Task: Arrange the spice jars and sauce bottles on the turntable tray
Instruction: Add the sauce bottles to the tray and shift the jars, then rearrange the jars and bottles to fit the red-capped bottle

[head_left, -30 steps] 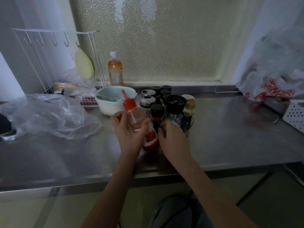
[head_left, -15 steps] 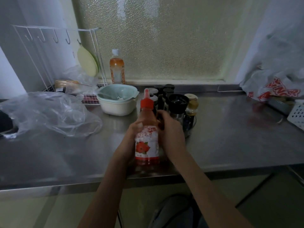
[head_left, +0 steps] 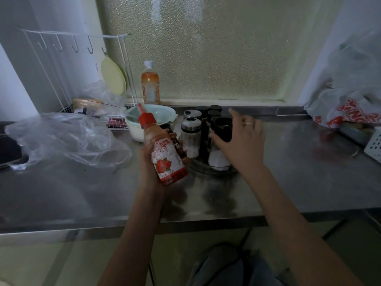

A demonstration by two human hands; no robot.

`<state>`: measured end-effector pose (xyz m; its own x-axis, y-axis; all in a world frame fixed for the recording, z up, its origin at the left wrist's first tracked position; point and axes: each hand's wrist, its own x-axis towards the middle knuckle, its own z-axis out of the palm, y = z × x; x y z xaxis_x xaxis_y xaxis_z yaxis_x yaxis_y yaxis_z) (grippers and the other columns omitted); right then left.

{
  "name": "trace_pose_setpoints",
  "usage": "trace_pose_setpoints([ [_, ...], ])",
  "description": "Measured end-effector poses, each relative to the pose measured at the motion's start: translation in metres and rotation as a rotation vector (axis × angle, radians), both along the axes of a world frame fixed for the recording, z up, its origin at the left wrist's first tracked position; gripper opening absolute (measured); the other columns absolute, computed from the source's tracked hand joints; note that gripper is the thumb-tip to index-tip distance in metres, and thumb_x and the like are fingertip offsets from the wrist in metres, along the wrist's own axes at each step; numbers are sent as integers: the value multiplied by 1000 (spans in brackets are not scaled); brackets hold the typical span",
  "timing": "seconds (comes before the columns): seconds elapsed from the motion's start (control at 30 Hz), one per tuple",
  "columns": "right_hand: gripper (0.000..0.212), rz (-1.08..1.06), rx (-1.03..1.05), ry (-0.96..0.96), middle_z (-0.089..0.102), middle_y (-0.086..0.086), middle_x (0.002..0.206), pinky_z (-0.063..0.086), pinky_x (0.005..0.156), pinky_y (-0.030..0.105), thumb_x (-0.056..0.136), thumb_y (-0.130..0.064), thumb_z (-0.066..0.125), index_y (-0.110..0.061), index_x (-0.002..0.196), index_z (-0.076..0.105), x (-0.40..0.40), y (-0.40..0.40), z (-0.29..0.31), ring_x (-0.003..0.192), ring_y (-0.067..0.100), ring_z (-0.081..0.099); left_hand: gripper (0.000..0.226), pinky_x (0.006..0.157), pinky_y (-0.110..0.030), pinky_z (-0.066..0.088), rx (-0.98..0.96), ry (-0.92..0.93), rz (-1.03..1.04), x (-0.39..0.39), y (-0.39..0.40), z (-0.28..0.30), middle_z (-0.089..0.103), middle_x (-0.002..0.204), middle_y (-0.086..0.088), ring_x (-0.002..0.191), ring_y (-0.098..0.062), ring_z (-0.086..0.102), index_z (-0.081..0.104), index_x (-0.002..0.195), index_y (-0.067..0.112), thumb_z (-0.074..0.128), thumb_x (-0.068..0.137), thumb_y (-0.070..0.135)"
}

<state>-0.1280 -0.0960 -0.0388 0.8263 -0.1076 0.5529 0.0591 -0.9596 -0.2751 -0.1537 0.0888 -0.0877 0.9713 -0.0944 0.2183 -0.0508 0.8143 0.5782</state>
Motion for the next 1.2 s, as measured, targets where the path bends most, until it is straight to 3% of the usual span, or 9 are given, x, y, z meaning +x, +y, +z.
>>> trace_pose_setpoints([
  [0.1,74,73,-16,11,57,18,123,34,93,41,76,-58,61,-21,136,39,7,2,2,113,34,42,60,71,-36,57,27,7,-14,-1,-1,-1,72,87,-2,79,-18,69,75,90,21,83,40,54],
  [0.23,68,268,201,6,59,15,118,38,93,37,70,-45,75,-16,126,50,3,17,10,114,32,48,61,67,-31,56,96,65,-55,-3,-3,1,73,78,-1,71,-16,68,78,77,21,87,26,54],
  [0.43,76,304,293,18,58,12,125,42,95,36,68,-47,76,-13,129,47,9,40,6,117,28,51,61,77,-37,49,186,113,-117,-3,-6,-4,72,79,-3,76,-20,64,77,77,19,87,28,55],
  [0.6,72,328,321,43,54,12,129,40,94,33,73,-38,75,-12,130,42,9,38,3,119,27,49,60,66,-29,55,96,60,-70,-5,-5,2,73,77,0,71,-16,67,78,75,21,87,25,54],
  [0.7,52,370,431,-105,57,5,120,46,85,24,81,-33,68,-18,126,47,-7,14,7,100,14,56,60,69,-31,55,38,54,-63,-1,-1,1,71,81,-1,75,-17,65,77,82,20,85,32,53],
  [0.8,17,178,528,-373,61,4,98,41,65,11,92,-17,52,-16,108,57,-28,-31,-8,74,8,56,60,66,-31,55,31,75,-77,1,-1,1,71,77,-1,70,-16,66,77,80,19,86,31,52],
  [0.93,17,152,377,-29,64,12,92,45,66,32,86,1,50,-10,91,62,-21,-65,-49,80,28,59,58,64,-27,56,75,91,-81,-2,-7,5,72,71,1,64,-13,67,77,71,20,89,22,50],
  [1.03,19,283,196,84,63,8,96,39,72,24,84,2,51,-12,88,64,-17,-59,-64,85,17,54,60,66,-28,56,101,89,-63,-3,-6,4,72,73,0,66,-14,67,77,76,21,89,26,51],
  [1.2,14,377,121,188,62,8,94,44,71,30,82,-7,58,-14,93,62,-25,-49,-67,88,23,56,65,67,-30,55,101,104,-45,-2,-6,4,71,78,-1,71,-16,66,76,84,22,89,26,50],
])
